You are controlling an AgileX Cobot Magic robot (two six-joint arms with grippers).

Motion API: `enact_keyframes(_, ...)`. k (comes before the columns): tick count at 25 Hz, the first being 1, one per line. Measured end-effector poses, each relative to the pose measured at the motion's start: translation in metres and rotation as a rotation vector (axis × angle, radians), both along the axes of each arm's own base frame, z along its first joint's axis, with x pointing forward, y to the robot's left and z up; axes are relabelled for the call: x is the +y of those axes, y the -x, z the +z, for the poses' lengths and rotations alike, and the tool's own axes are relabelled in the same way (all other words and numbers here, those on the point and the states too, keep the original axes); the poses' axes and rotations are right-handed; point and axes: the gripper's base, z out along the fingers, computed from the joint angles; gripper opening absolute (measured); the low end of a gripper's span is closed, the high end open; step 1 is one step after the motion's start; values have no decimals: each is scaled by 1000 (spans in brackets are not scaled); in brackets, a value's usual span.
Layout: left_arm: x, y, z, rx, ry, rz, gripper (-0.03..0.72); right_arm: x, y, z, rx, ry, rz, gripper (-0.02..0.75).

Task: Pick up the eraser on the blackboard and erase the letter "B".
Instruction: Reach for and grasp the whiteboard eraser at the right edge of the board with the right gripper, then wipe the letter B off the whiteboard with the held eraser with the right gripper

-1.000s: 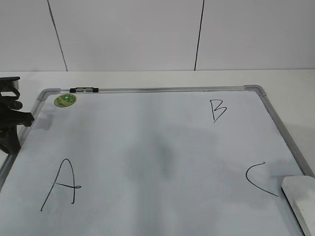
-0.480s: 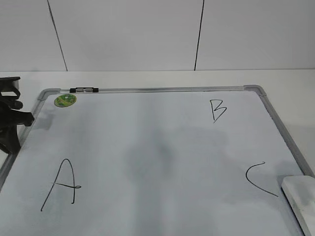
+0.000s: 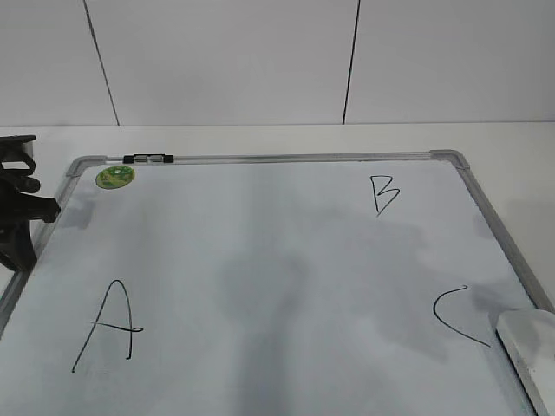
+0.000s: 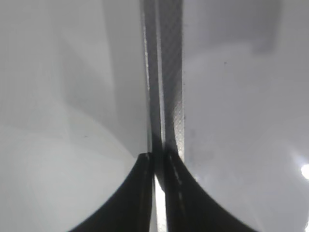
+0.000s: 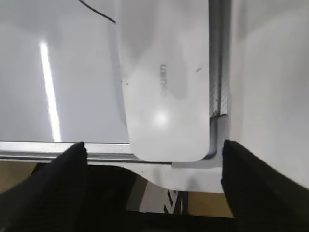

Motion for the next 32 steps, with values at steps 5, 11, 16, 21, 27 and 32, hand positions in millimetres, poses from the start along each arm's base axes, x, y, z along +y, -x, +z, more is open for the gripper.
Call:
enact_keyframes(5,0,0,0,0,1,1,40,-1,-19,-23,70,31,16,669)
enact_keyframes(11,0,0,0,0,1,1,40,-1,-32,-33,70,35,20,669)
enact_keyframes(16,0,0,0,0,1,1,40,-1,-40,-32,53,36,27,669)
enact_keyframes(21,0,0,0,0,1,1,40,8,-43,-37,51,45,84,670)
enact_keyframes(27,0,0,0,1,1,1,40,8,-46,-42,62,75,98,670)
enact_keyframes(32,0,0,0,1,1,1,40,7,-48,-46,80,90,93,669)
